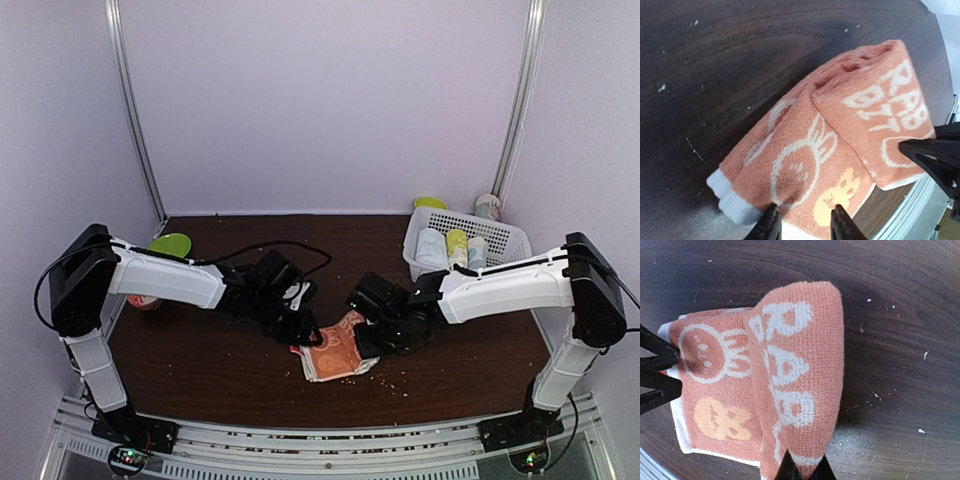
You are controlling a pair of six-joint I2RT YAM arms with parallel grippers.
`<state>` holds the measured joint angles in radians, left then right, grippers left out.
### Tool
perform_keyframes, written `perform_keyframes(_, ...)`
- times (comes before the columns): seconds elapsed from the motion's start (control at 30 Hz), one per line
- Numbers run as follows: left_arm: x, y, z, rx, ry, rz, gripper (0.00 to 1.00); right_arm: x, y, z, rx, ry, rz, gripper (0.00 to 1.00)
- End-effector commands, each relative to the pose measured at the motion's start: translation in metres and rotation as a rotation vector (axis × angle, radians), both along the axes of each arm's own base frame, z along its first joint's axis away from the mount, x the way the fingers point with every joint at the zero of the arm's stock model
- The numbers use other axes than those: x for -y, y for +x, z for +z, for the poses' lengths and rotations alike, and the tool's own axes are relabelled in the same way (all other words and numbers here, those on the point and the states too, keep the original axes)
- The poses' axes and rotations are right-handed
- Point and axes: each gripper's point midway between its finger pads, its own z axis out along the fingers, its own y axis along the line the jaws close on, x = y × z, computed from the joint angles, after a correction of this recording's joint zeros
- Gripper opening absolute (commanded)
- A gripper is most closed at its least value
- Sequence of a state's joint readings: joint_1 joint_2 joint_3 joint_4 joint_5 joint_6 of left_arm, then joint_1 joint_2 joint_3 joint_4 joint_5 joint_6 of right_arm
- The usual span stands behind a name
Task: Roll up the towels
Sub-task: Roll the towel at the center of the board.
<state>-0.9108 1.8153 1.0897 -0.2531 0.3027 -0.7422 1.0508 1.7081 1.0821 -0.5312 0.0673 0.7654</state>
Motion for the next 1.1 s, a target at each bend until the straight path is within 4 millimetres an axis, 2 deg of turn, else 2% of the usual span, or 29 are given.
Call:
perform_keyframes(0.0, 0.002, 0.002, -0.017, -0.001, 0.009, -0.001, 0.34, 0.007, 0.006, 0.002, 0.058, -0.138, -0.022, 0.0)
perform_keyframes(0.37, -0.004, -0.008, -0.037, -0.037, 0.018, 0.001, 0.24, -0.025, 0.005, 0.01, 0.082, -0.117, -0.017, 0.0)
perform_keyframes(0.6, -0.005, -0.009, -0.038, -0.038, 0.021, 0.002, 0.21, -0.041, 0.001, 0.016, 0.067, -0.015, -0.008, 0.16)
perform_keyframes(1.07, -0.007, -0.011, -0.04, -0.046, 0.02, 0.004, 0.17, -0.068, -0.007, 0.02, 0.027, 0.149, 0.026, 0.24)
